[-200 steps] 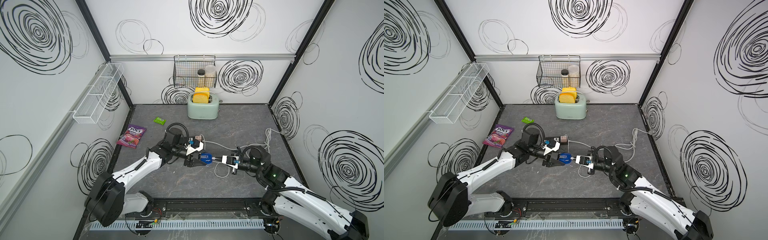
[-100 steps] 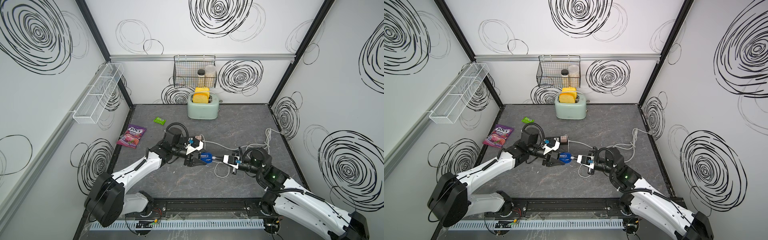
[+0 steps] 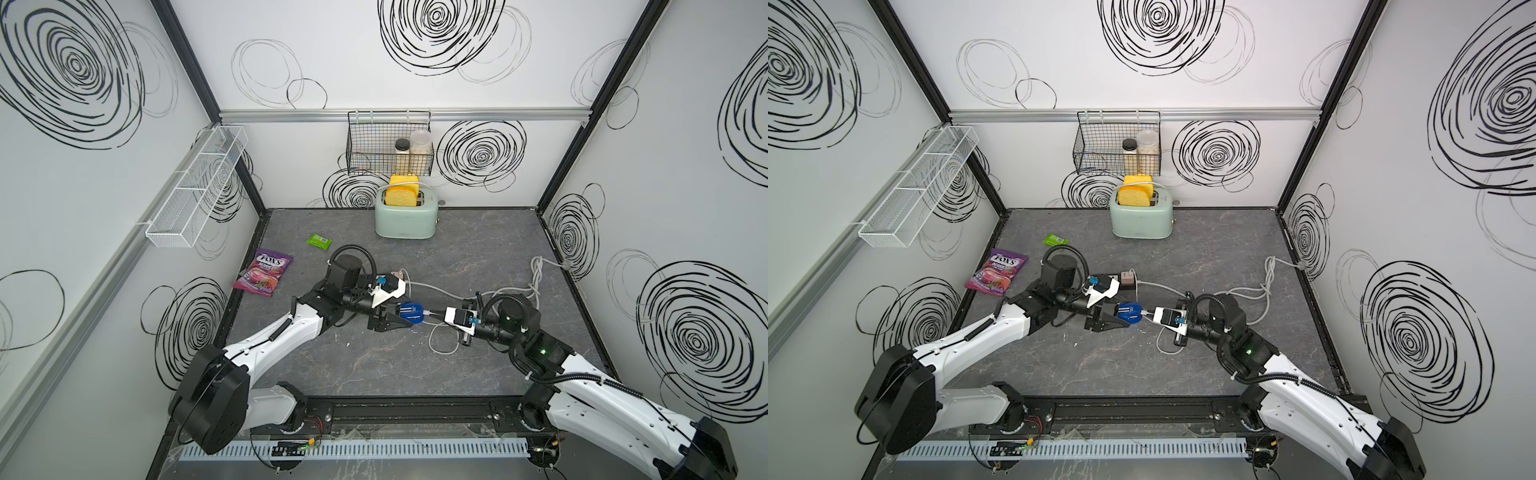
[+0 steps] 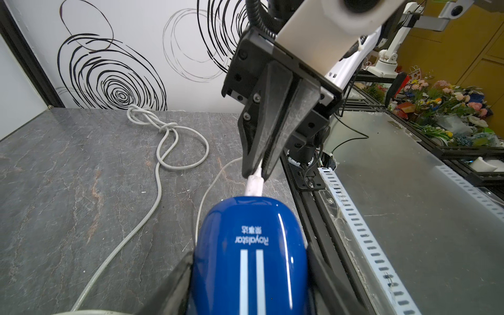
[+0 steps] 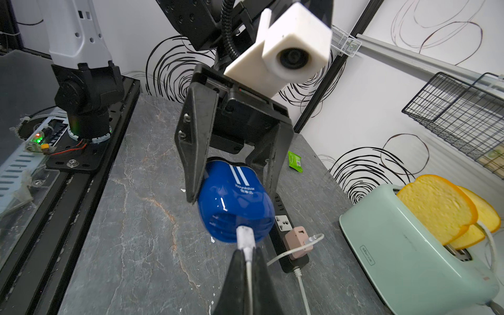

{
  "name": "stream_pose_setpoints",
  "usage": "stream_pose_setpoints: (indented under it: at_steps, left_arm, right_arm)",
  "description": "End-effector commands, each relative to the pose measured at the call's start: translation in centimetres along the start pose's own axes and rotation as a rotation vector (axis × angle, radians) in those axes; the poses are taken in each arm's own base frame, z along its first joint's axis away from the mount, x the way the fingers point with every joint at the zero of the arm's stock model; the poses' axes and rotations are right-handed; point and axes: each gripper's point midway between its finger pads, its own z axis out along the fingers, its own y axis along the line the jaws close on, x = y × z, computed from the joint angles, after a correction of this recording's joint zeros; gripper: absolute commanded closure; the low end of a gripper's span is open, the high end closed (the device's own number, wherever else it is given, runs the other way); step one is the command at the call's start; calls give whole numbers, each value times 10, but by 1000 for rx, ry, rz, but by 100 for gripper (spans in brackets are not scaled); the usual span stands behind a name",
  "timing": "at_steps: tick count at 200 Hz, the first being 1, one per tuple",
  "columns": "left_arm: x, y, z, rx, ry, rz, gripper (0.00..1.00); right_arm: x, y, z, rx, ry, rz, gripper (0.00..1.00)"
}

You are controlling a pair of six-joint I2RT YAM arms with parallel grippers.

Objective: Charge the electric shaver
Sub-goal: Insert the charging cable into the electric shaver.

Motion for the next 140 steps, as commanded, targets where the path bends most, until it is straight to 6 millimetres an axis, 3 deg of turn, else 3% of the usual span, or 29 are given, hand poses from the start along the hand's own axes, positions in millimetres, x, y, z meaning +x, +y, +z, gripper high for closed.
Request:
stream_pose_setpoints:
  at_steps: [1, 33, 85, 117, 140]
  left_arm:
    - [-87, -54, 0, 195, -224, 401, 100]
    - [-82, -48, -6, 160, -210, 391, 100]
    - [-51, -19, -20, 25, -138, 322, 100]
    - [-38, -12, -23, -5, -123, 292, 100]
    - [-29, -6, -20, -21, -99, 270, 100]
  right_arm:
    - [36, 46, 12, -197, 79, 76, 100]
    - [31, 32, 9, -122, 91, 98, 100]
    - [22, 10, -11, 8, 84, 98, 86]
    - [17, 3, -21, 55, 84, 93, 73]
    - [15, 1, -24, 68, 91, 87, 49]
